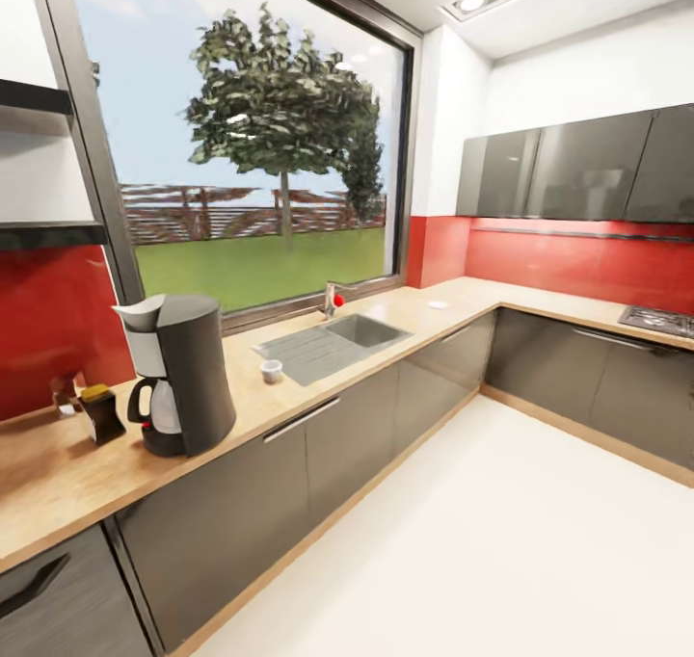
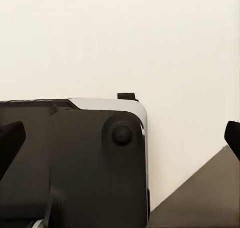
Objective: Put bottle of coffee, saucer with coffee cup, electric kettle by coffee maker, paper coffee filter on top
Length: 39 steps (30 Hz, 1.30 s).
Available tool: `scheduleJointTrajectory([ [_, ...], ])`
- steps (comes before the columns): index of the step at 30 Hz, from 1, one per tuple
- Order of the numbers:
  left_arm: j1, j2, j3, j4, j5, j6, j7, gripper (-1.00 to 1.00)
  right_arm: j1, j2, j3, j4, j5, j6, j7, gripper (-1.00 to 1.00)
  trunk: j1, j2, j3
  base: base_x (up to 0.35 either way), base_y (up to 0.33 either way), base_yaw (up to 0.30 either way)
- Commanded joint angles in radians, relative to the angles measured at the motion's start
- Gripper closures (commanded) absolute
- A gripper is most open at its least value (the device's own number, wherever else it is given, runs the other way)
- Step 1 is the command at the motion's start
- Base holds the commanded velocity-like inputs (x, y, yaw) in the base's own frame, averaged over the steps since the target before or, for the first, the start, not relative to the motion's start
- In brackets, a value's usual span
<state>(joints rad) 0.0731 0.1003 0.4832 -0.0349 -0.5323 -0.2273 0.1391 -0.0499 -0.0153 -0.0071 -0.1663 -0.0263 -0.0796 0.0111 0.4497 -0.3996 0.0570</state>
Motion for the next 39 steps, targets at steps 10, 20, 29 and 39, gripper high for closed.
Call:
scheduleJointTrajectory([
  [10, 0.001, -0.002, 0.006, -0.001, -0.011, -0.003, 0.005, -1.00, 0.000, 0.000, -0.001, 0.002, -0.003, -0.003, 0.001, -1.00, 0.000, 0.000, 0.000, 0.000, 0.000, -0.268],
  [20, 0.000, -0.001, 0.008, -0.002, -0.010, -0.003, 0.005, -1.00, 0.000, 0.000, -0.001, 0.002, -0.003, -0.004, 0.000, -1.00, 0.000, 0.000, 0.000, 0.000, 0.000, -0.269],
  [29, 0.000, -0.004, 0.008, -0.002, -0.011, -0.003, 0.004, -1.00, 0.000, 0.000, -0.001, 0.002, -0.003, -0.004, 0.000, -1.00, 0.000, 0.000, 0.000, 0.027, 0.000, -0.269],
  [39, 0.000, -0.004, 0.009, -0.001, -0.011, -0.003, 0.003, -1.00, -0.001, 0.000, -0.001, 0.002, -0.002, -0.004, -0.002, -1.00, 0.000, 0.000, 0.000, 0.291, 0.000, -0.269],
])
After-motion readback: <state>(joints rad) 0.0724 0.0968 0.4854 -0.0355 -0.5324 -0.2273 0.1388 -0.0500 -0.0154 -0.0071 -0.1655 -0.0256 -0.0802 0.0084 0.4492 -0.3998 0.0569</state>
